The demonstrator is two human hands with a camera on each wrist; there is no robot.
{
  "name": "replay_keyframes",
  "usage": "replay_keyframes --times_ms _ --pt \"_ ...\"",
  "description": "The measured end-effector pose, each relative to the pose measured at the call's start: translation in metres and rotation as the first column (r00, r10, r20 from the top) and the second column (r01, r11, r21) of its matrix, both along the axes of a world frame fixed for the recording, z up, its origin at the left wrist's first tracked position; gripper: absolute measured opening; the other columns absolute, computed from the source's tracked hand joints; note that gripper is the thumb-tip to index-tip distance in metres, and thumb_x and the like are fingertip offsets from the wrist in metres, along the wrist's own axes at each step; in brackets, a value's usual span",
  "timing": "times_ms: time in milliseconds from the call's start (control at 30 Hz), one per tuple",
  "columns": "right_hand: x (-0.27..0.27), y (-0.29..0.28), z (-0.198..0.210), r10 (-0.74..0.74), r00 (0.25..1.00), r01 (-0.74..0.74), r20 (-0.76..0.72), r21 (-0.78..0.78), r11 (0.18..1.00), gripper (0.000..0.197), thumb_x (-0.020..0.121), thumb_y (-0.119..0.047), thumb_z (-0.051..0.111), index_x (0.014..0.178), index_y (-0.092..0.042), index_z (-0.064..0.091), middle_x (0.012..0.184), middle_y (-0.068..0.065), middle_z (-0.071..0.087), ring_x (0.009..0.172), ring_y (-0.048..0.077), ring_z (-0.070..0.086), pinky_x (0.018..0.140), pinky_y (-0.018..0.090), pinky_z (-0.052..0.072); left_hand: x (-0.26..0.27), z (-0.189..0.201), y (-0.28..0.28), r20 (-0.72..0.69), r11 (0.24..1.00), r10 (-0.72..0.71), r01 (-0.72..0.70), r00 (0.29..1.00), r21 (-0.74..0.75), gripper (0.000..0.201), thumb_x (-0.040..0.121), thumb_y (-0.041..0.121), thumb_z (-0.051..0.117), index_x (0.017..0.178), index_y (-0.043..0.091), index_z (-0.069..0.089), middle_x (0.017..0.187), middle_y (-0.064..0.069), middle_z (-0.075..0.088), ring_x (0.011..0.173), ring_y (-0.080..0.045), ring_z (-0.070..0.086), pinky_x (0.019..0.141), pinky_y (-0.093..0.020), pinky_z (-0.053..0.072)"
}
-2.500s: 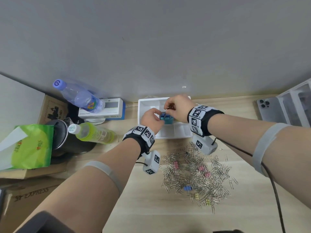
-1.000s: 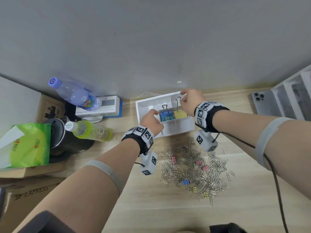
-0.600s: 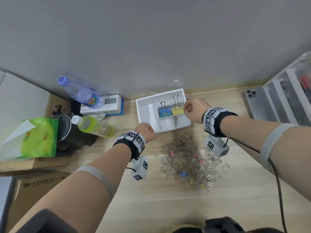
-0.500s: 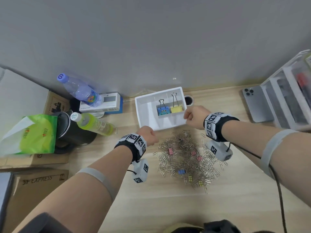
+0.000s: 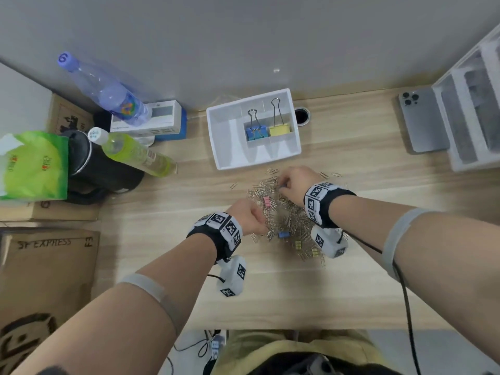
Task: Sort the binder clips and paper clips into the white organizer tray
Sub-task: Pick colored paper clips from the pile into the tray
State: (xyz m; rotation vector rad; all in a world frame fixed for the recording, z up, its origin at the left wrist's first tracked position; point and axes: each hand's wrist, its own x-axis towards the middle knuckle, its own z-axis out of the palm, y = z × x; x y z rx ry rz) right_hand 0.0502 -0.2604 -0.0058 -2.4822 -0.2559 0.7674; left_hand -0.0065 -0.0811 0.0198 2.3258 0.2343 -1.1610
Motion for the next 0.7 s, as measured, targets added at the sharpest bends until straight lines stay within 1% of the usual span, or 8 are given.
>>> replay_keyframes --times_ms 100,200,300,400,433,500,600,700 --pt "-0.007 -0.006 0.000 -0.058 0.998 0.059 -0.018 0.077 0.995 0.007 0.086 -0.028 0.069 0.087 -0.022 0.072 0.083 -0.005 0.067 0.078 0.015 0.064 0.076 0.036 0.058 -0.009 -0.002 0.001 -0.003 1.000 -0.002 0.002 1.000 -0.007 0.014 0.065 0.016 0.082 0.071 0.018 0.070 0.064 0.008 0.062 0.063 -0.011 0.059 0.069 -0.032 0.058" --pt "-0.011 -0.013 0.003 -0.119 0.989 0.131 -0.087 0.145 0.981 0.011 0.082 -0.030 0.072 0.079 -0.019 0.070 0.086 -0.002 0.072 0.084 0.017 0.068 0.079 0.037 0.058 -0.014 0.001 -0.008 -0.007 0.999 -0.018 0.018 1.000 -0.037 0.018 0.064 0.016 0.083 0.071 0.021 0.068 0.062 0.008 0.061 0.058 -0.010 0.056 0.060 -0.027 0.051" --pt "-0.015 -0.021 0.009 -0.240 0.944 0.273 -0.229 0.129 0.953 0.014 0.083 -0.029 0.068 0.081 -0.015 0.065 0.077 0.001 0.073 0.072 0.017 0.070 0.069 0.037 0.060 -0.018 0.004 -0.023 -0.006 0.993 -0.084 0.084 0.996 -0.080 0.022 0.067 0.015 0.082 0.085 0.015 0.070 0.076 0.001 0.067 0.062 -0.012 0.056 0.056 -0.022 0.046" --pt "-0.022 -0.029 0.011 -0.324 0.858 0.412 -0.398 0.160 0.897 0.012 0.085 -0.019 0.065 0.081 -0.011 0.058 0.071 0.006 0.074 0.057 0.016 0.069 0.057 0.039 0.060 -0.022 0.004 -0.037 0.033 0.982 -0.153 0.156 0.988 -0.104 0.026 0.067 0.014 0.081 0.091 0.011 0.069 0.088 -0.003 0.068 0.071 -0.012 0.055 0.068 -0.030 0.052" --pt "-0.025 -0.033 0.011 -0.332 0.842 0.434 -0.426 0.167 0.885 0.011 0.086 -0.015 0.064 0.079 -0.010 0.057 0.070 0.008 0.074 0.054 0.017 0.068 0.057 0.039 0.059 -0.023 0.002 -0.041 0.054 0.981 -0.167 0.172 0.984 -0.095 0.027 0.066 0.016 0.081 0.090 0.011 0.069 0.084 -0.001 0.067 0.070 -0.012 0.056 0.069 -0.032 0.053" --pt "-0.030 -0.037 0.012 -0.340 0.829 0.451 -0.445 0.169 0.877 0.010 0.087 -0.011 0.061 0.079 -0.010 0.055 0.069 0.008 0.072 0.051 0.015 0.066 0.052 0.031 0.055 -0.027 -0.001 -0.048 0.088 0.977 -0.205 0.209 0.975 -0.041 0.028 0.063 0.020 0.082 0.087 0.015 0.068 0.075 0.004 0.062 0.066 -0.014 0.058 0.066 -0.032 0.056" --pt "-0.037 -0.043 0.012 -0.370 0.818 0.474 -0.440 0.154 0.867 0.008 0.087 -0.011 0.061 0.080 -0.011 0.058 0.065 0.004 0.071 0.050 0.015 0.064 0.043 0.021 0.046 -0.030 -0.007 -0.054 0.099 0.969 -0.248 0.246 0.964 0.026 0.022 0.060 0.021 0.080 0.077 0.019 0.066 0.071 0.007 0.061 0.068 -0.016 0.063 0.064 -0.031 0.058" --pt "-0.041 -0.047 0.008 -0.398 0.809 0.503 -0.432 0.158 0.850 0.012 0.086 -0.012 0.064 0.076 -0.012 0.059 0.071 0.009 0.073 0.052 0.017 0.064 0.053 0.027 0.050 -0.030 -0.012 -0.054 0.095 0.972 -0.235 0.233 0.967 0.034 0.016 0.061 0.022 0.077 0.066 0.022 0.063 0.069 0.008 0.063 0.069 -0.015 0.065 0.066 -0.033 0.060"
